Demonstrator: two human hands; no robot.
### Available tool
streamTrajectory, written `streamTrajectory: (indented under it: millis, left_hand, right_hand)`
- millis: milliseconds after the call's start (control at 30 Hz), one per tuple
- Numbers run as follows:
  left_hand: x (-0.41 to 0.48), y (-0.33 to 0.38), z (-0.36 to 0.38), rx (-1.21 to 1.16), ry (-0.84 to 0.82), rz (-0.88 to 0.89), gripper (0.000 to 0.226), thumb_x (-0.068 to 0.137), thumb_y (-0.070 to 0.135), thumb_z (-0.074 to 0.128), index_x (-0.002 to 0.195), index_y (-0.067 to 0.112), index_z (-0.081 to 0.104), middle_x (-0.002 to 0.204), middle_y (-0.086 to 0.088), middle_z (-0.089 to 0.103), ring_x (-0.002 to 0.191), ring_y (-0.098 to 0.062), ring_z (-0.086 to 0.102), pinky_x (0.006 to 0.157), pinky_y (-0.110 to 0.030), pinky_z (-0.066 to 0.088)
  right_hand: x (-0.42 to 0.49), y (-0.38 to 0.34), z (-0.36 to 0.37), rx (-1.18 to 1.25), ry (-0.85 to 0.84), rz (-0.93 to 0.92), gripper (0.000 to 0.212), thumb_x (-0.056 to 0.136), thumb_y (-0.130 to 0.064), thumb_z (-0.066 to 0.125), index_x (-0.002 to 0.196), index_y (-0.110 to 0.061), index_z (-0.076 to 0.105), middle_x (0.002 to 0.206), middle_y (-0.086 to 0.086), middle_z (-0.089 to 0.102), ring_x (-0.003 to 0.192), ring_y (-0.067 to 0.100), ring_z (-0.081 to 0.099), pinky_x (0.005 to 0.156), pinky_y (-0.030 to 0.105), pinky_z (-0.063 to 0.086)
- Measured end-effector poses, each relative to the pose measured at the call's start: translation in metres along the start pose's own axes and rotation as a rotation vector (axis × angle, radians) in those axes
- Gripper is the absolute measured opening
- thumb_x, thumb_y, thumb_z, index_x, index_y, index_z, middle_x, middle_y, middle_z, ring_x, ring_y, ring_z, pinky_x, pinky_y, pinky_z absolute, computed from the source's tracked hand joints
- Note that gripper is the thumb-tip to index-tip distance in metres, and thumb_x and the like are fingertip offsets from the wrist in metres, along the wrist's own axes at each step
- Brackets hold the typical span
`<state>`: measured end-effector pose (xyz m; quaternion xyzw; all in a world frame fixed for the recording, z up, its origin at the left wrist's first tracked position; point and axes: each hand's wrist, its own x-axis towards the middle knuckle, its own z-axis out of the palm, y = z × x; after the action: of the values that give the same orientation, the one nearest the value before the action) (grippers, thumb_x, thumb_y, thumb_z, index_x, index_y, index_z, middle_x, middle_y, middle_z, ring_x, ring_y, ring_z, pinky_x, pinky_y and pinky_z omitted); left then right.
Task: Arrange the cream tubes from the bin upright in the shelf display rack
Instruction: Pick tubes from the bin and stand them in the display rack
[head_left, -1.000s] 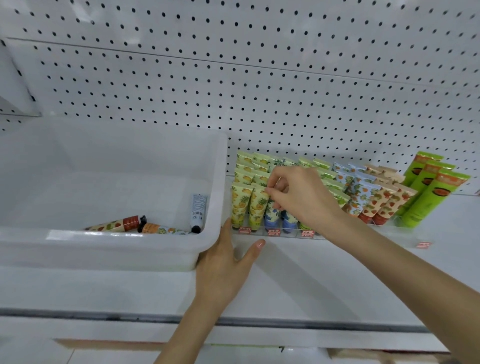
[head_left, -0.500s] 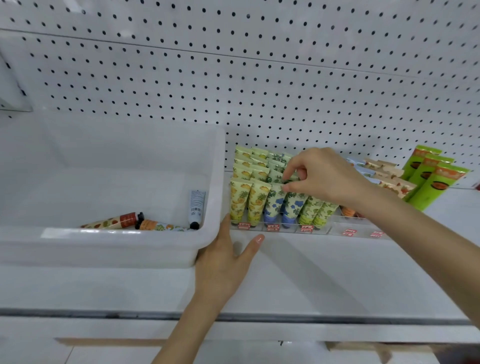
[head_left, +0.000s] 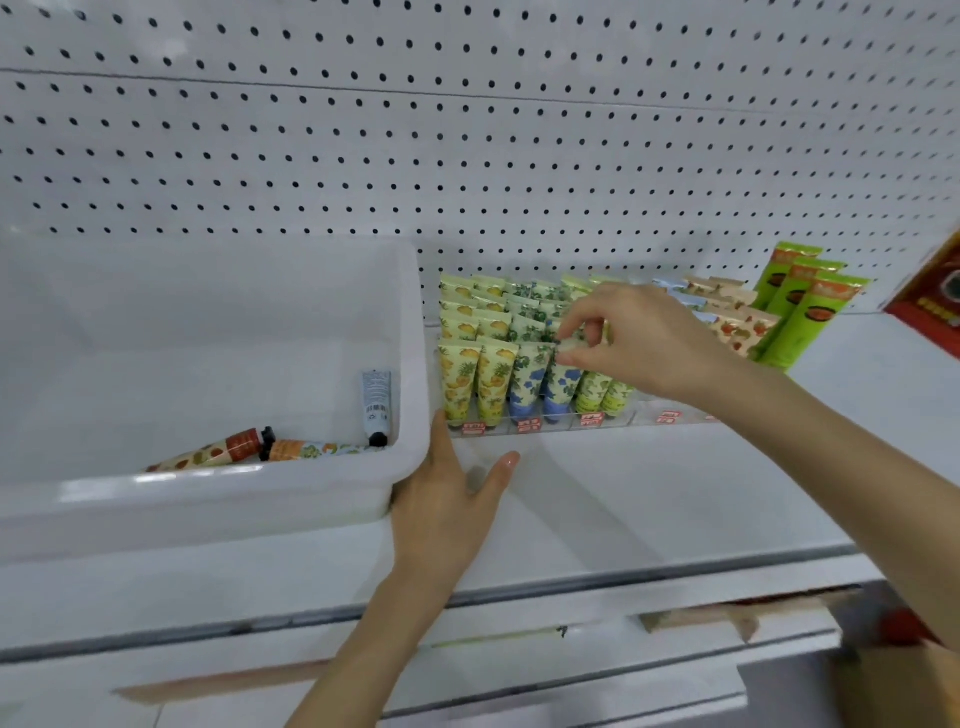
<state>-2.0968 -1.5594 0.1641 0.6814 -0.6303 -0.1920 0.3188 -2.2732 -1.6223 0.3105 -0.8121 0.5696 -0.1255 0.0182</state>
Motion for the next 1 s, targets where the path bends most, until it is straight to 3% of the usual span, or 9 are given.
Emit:
streamTrajectory:
  millis: [67,167,367,567,733,1000]
  left_hand:
    - [-0.006,0.002,-0.001,0.049,-0.012,0.014,0.11,0.07,0.084,0.026,0.15,0.009,0.017,0.154,-0.009,0.028,0.143,-0.024,0.022,0.115,-0.029,0.01]
    - [-0.02,0.009,-0.003,0.031,-0.026,0.043,0.097,0.08,0.07,0.043,0.149,0.006,0.018,0.153,-0.01,0.029,0.141,-0.024,0.026,0.116,-0.035,0.023]
    - [-0.069,0.025,-0.029,0.011,-0.021,0.107,0.091,0.086,0.065,0.045,0.152,0.012,0.01,0.157,-0.004,0.018,0.144,-0.019,0.017,0.116,-0.036,0.024]
    - [-0.128,0.022,-0.099,0.022,0.068,0.215,0.08,0.086,0.061,0.046,0.15,0.02,0.019,0.153,0.005,0.027,0.14,-0.008,0.021,0.11,-0.023,0.024]
    - [-0.15,-0.001,-0.171,0.117,0.206,0.266,0.068,0.087,0.058,0.047,0.146,0.028,0.031,0.143,0.009,0.042,0.133,-0.007,0.033,0.099,-0.026,0.036]
    - [-0.101,-0.054,-0.265,0.27,0.294,0.227,0.064,0.088,0.055,0.049,0.143,0.025,0.037,0.14,0.003,0.047,0.132,-0.015,0.036,0.095,-0.033,0.039]
  right_hand:
    - [-0.01,-0.002,-0.005,-0.07,-0.011,-0.004,0.028,0.085,-0.041,0.064,0.108,-0.024,0.065,0.096,-0.005,0.055,0.077,0.011,0.049,0.068,0.029,0.04]
    - [-0.031,-0.006,-0.013,-0.179,-0.039,-0.033,0.036,0.089,-0.045,0.058,0.118,-0.023,0.059,0.116,-0.003,0.053,0.098,0.016,0.054,0.071,0.029,0.037]
    - [-0.072,-0.033,-0.034,-0.233,-0.106,-0.081,0.056,0.09,-0.049,0.054,0.138,-0.023,0.042,0.141,0.001,0.042,0.127,0.023,0.042,0.097,0.036,0.039]
    - [-0.099,-0.078,-0.042,-0.155,-0.093,-0.152,0.057,0.092,-0.048,0.05,0.142,-0.024,0.036,0.143,-0.001,0.04,0.131,0.02,0.038,0.101,0.036,0.036]
    - [-0.099,-0.13,-0.035,-0.065,-0.046,-0.208,0.053,0.093,-0.046,0.049,0.14,-0.023,0.039,0.144,0.0,0.04,0.133,0.02,0.035,0.103,0.036,0.035]
    - [-0.062,-0.2,-0.013,-0.024,-0.063,-0.271,0.052,0.093,-0.05,0.046,0.139,-0.026,0.039,0.141,-0.004,0.04,0.13,0.017,0.038,0.1,0.034,0.037]
